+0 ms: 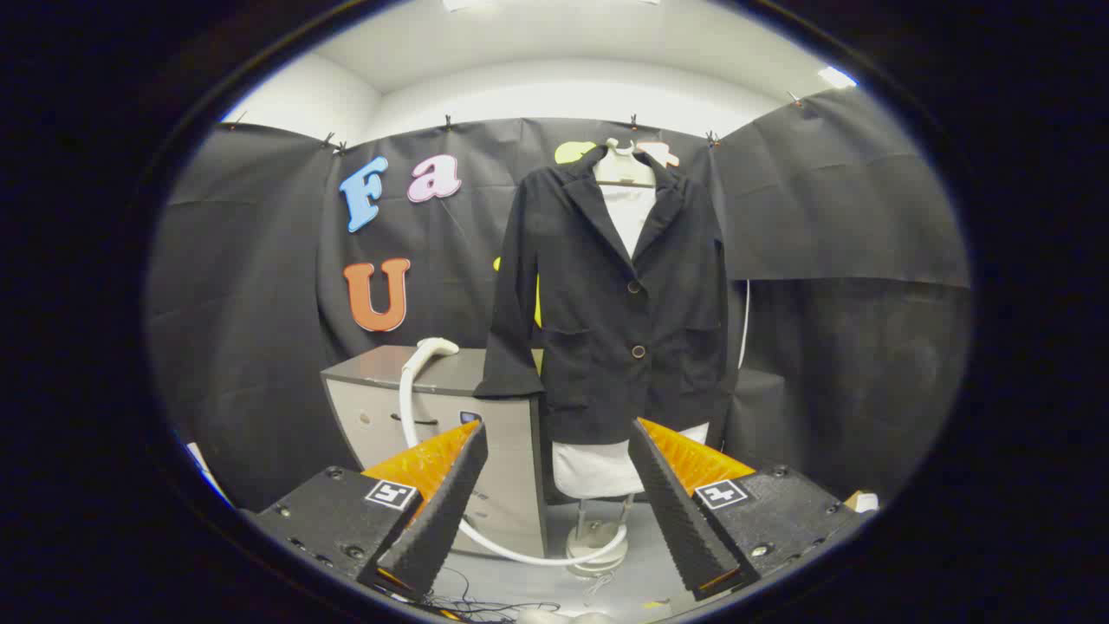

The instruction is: Iron the clothes twice with a garment steamer, once on the left side and once on the right side.

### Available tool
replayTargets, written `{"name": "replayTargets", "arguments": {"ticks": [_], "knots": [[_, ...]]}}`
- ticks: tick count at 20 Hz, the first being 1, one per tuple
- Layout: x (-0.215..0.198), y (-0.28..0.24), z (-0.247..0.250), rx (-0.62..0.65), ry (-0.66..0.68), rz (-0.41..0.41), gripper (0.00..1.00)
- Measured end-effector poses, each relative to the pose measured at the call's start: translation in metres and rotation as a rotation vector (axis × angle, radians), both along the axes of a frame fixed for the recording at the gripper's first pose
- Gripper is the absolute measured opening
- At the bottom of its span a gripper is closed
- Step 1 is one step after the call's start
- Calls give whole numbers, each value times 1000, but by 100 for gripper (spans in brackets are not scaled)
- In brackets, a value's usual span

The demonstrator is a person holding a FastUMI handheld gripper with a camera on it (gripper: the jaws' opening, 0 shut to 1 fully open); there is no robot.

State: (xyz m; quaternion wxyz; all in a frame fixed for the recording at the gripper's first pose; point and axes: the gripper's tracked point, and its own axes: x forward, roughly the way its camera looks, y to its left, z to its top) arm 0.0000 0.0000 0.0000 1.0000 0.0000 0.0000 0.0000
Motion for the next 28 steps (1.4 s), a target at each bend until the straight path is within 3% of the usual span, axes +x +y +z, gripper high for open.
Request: {"name": "replayTargets", "arguments": {"ticks": [19, 24, 28], "knots": [[15, 25, 0, -37, 3, 24, 100], [51, 40, 24, -33, -8, 26, 100], [105, 71, 53, -19, -19, 63, 100]]}}
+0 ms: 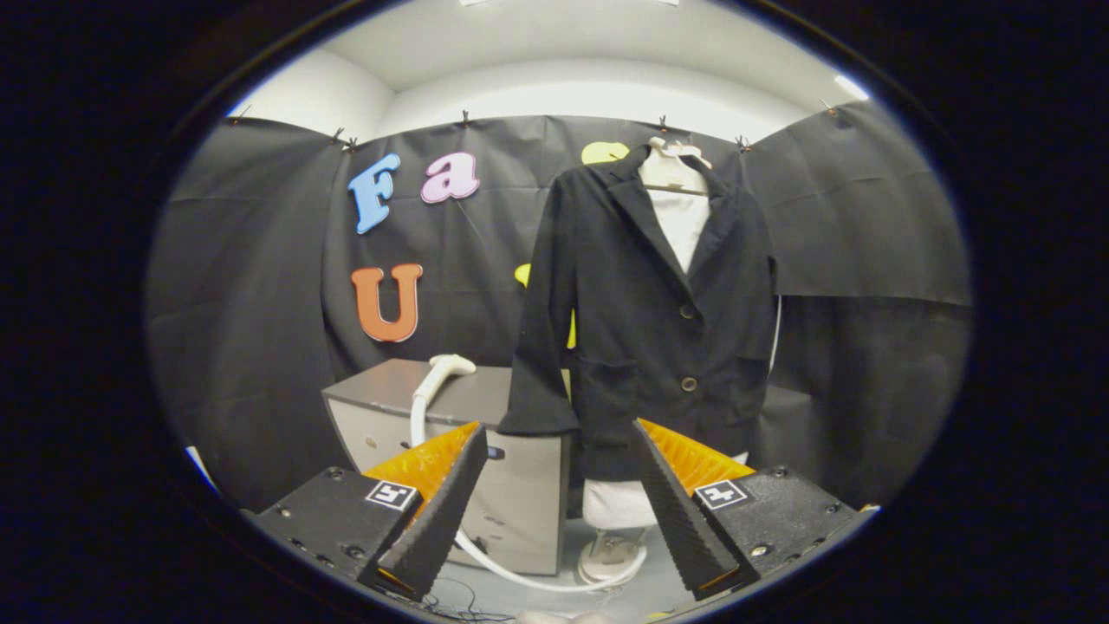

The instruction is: Iron the clothes twice with a garment steamer, once on the left side and once on the right side.

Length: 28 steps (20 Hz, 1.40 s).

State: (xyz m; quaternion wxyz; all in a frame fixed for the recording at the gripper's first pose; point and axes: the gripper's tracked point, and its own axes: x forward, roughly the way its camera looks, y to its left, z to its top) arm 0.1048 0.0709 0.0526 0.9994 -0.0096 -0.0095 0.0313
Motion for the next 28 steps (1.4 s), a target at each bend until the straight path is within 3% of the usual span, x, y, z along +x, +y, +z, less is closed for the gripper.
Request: {"name": "replayTargets", "arguments": {"ticks": [9, 16, 23, 28], "knots": [[165, 131, 46, -34, 14, 154, 100], [278, 215, 9, -50, 174, 233, 100], [350, 260, -56, -79, 386, 220, 100], [367, 265, -82, -109, 508, 186, 100]]}}
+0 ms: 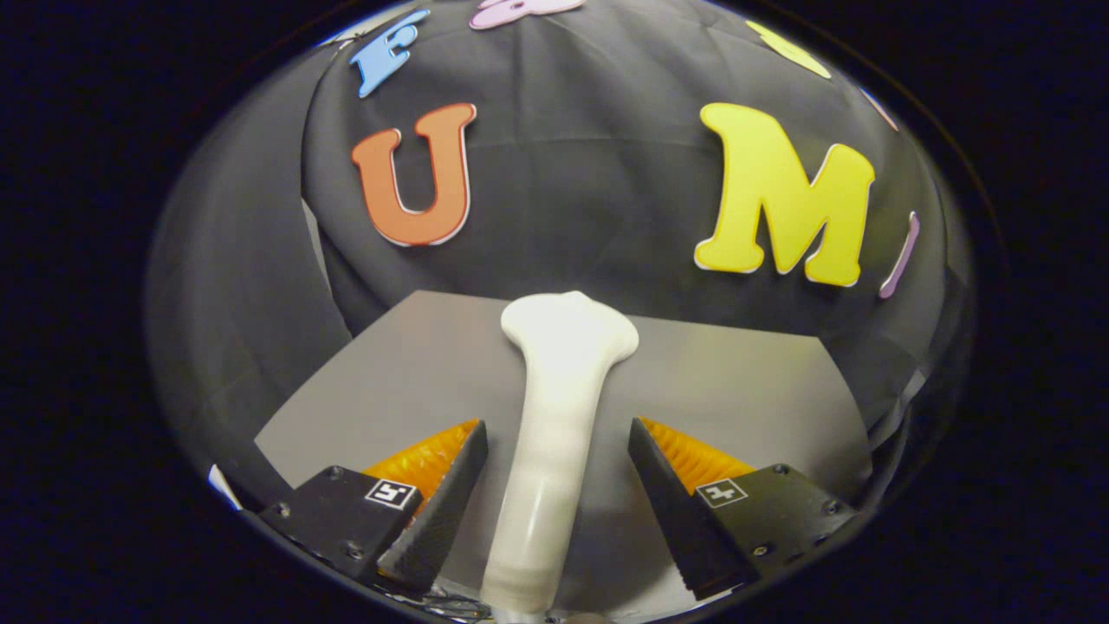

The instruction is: Iron the clothes twice with a garment steamer, once on the left side and once on the right side.

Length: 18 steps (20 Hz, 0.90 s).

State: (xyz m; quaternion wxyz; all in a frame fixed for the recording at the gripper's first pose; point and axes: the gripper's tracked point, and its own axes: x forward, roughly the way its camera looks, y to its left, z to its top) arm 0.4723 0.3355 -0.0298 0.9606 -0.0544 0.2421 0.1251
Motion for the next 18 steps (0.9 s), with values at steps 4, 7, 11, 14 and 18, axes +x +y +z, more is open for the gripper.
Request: {"name": "replayTargets", "arguments": {"ticks": [4, 7, 11, 14, 18], "knots": [[2, -3, -8, -1, 61, -29, 75], [1, 3, -7, 14, 79, -33, 54], [-2, 11, -4, 43, 87, -31, 41], [-8, 11, 11, 43, 41, -14, 38], [-28, 7, 39, 75, -45, 8, 37]]}}
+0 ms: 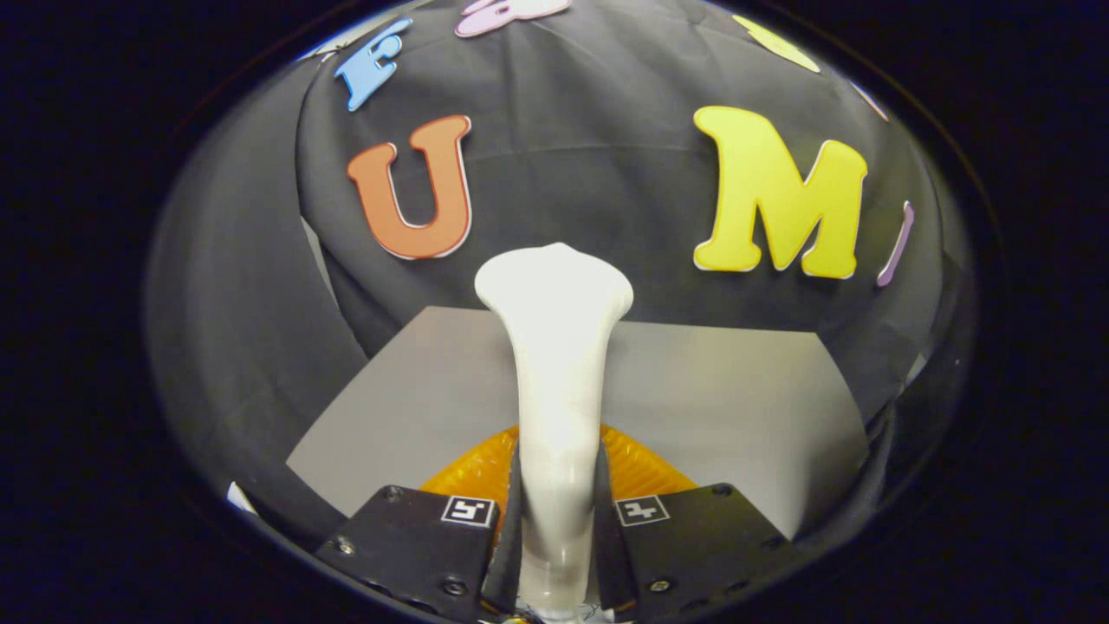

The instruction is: Iron the clothes twice with a garment steamer, once on the left side and once on the right side.

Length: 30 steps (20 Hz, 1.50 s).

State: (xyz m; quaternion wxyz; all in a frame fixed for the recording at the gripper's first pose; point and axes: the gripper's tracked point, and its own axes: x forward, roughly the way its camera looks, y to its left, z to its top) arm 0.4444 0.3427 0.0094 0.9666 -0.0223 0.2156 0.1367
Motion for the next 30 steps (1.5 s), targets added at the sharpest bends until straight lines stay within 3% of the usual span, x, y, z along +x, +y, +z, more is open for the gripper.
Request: {"name": "replayTargets", "arguments": {"ticks": [6, 13, 22, 30], "knots": [[-69, -28, 41, 98, -102, 32, 37], [-180, -93, 89, 160, -253, 33, 37], [-318, -239, 136, 200, -435, -124, 37], [-359, -348, 158, 181, -499, -276, 37]]}}
